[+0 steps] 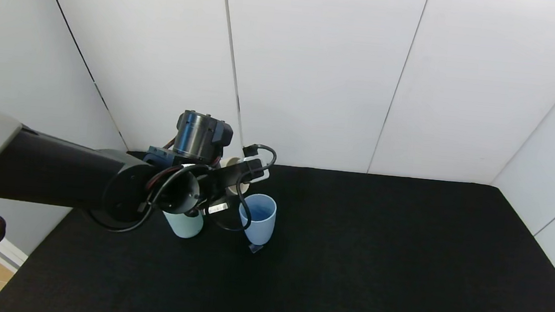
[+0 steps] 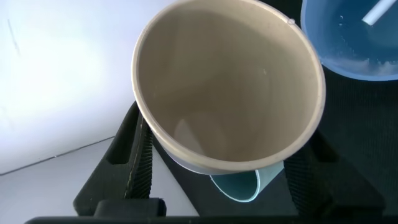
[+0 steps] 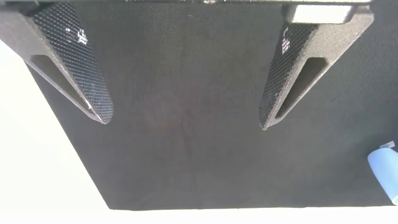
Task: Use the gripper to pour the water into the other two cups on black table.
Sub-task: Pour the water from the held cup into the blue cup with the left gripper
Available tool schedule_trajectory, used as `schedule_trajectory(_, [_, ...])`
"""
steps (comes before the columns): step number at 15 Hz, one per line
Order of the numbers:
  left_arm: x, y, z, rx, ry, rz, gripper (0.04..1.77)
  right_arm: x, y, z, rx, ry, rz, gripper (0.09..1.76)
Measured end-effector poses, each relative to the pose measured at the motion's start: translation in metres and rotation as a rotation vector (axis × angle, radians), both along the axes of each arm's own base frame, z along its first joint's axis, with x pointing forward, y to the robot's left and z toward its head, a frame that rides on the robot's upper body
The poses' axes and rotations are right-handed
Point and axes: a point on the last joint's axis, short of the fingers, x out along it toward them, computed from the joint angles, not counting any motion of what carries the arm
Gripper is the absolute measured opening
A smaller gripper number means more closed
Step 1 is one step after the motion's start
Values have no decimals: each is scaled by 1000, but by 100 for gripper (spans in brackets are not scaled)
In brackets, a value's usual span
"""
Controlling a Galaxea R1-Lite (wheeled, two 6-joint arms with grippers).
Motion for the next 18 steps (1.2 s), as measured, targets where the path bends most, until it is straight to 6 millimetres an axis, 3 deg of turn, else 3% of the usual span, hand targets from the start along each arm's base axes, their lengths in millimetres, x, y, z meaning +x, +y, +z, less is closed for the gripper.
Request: schedule_trajectory(18, [5,-5,15,170,-52,-41,120,0,0,0,0,0,0,171])
